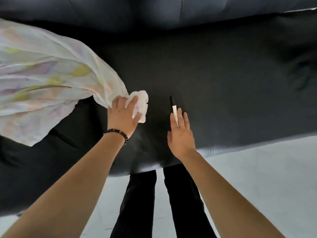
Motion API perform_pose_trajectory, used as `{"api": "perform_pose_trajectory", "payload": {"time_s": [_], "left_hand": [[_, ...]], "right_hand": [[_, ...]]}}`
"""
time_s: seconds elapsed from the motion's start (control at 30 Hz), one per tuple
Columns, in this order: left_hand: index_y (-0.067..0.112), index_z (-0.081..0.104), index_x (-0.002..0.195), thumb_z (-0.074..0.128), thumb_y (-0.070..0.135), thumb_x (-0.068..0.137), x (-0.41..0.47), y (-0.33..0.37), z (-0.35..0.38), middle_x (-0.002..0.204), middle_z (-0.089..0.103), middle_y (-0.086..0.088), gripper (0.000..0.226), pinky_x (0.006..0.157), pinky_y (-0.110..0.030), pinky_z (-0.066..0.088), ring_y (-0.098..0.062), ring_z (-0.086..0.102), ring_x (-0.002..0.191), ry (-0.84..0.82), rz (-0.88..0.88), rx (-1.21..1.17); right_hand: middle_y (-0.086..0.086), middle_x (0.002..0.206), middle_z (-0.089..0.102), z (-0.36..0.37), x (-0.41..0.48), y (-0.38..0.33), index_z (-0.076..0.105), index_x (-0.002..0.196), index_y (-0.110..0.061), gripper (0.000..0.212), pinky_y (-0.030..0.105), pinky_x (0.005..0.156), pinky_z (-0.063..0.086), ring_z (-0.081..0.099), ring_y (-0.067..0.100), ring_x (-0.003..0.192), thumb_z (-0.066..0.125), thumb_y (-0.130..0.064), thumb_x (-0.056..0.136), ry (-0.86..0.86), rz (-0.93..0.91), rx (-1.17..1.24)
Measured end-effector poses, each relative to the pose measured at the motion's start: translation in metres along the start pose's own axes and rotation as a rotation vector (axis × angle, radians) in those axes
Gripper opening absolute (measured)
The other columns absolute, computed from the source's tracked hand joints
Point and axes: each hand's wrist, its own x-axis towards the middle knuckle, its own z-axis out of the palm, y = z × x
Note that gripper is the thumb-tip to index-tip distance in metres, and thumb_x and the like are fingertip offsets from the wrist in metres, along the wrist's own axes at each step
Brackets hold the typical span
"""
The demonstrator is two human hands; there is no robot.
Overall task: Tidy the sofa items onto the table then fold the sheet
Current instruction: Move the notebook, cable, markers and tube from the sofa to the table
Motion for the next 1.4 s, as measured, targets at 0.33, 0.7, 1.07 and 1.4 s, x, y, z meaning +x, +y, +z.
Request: {"api": "perform_pose_trajectory", "payload": {"time_s": [0.33, 0.7, 1.07, 1.4], "left_hand": [[0.007, 0.063, 0.115, 0.066, 0.013, 0.078, -0.059, -0.047, 0.031, 0.114, 0.058, -0.018, 0.038, 0.101, -0.047, 0.038, -0.038, 0.043, 0.12, 0.001, -0.137, -0.112], [0.023, 0.052, 0.13, 0.057, 0.024, 0.092, -0.094, 0.017, -0.029, 0.13, 0.053, 0.0, 0.039, 0.094, -0.024, 0.037, -0.013, 0.05, 0.114, -0.016, -0.271, -0.701], [0.028, 0.048, 0.131, 0.062, 0.019, 0.092, -0.278, 0.075, -0.222, 0.118, 0.057, 0.014, 0.042, 0.08, -0.008, 0.041, -0.003, 0.055, 0.113, 0.138, -0.087, -1.079], [0.039, 0.055, 0.119, 0.063, 0.016, 0.092, -0.418, 0.141, -0.351, 0.104, 0.067, 0.013, 0.036, 0.079, -0.035, 0.051, -0.011, 0.064, 0.1, 0.198, 0.442, -1.075]], "right_hand": [[0.0, 0.144, 0.044, -0.013, 0.016, 0.006, 0.06, 0.132, -0.014, 0.043, 0.039, 0.079, 0.057, 0.042, 0.025, 0.125, 0.057, 0.001, 0.091, 0.169, 0.067, 0.08], [0.003, 0.126, 0.055, -0.058, -0.042, 0.009, 0.044, 0.14, -0.03, 0.057, 0.034, 0.085, 0.05, 0.06, 0.025, 0.102, 0.059, -0.013, 0.088, 0.022, 0.157, 0.392], [-0.012, 0.11, 0.051, -0.222, -0.271, -0.005, 0.055, 0.128, -0.033, 0.029, 0.02, 0.082, 0.045, 0.057, -0.002, 0.091, 0.053, -0.031, 0.098, 0.485, 0.249, 0.742], [-0.022, 0.104, 0.065, -0.271, -0.553, -0.013, 0.056, 0.112, -0.053, 0.029, 0.011, 0.069, 0.048, 0.065, 0.001, 0.09, 0.062, -0.032, 0.093, 1.143, 0.428, 1.075]]}}
